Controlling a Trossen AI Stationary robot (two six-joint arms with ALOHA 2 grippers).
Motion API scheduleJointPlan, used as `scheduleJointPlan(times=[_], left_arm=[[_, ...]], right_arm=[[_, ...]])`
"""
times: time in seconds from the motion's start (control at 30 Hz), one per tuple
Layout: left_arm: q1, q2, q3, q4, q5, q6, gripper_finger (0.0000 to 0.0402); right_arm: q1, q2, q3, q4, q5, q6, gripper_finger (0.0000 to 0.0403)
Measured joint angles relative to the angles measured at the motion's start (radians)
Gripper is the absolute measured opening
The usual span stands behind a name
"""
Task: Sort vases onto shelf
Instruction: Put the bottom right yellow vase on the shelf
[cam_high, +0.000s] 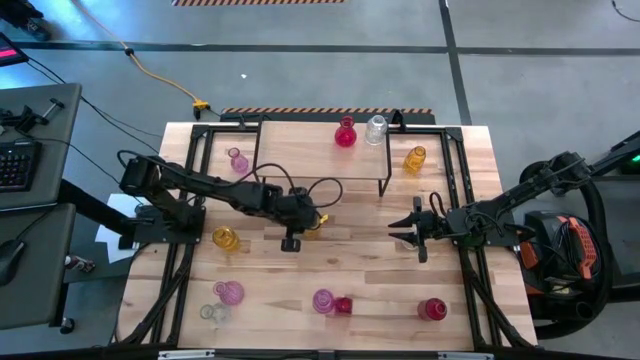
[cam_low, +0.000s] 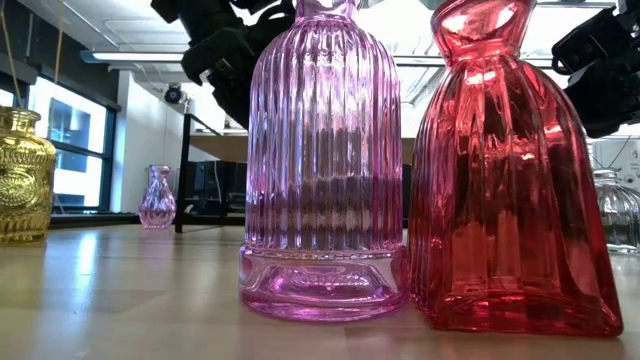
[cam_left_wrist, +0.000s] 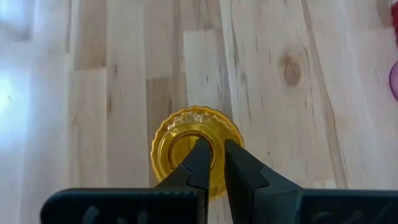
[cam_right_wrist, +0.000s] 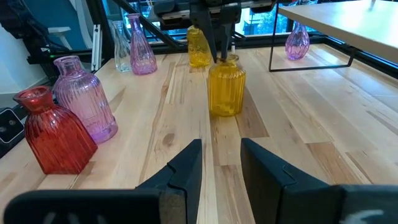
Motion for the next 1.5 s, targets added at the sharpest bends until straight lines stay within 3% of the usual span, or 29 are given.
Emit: scheduleJointPlan(times=[0.47, 1.13, 1.5], left_arm=[[-0.004, -0.003, 0.028, -0.065, 0.001, -0.013, 0.0014], [-0.018, -0.006, 0.347, -0.432, -0.032, 0.007, 0.0014], [-0.006, -0.006, 0.531, -0.595, -0.103, 0.056, 0.0015]], right_arm=[[0.000, 0.000, 0.000, 0.000, 0.000, 0.000, 0.0094], [0.000, 0.000, 0.000, 0.000, 0.000, 0.000, 0.0094], [0.000, 0.000, 0.000, 0.000, 0.000, 0.000, 0.0094]])
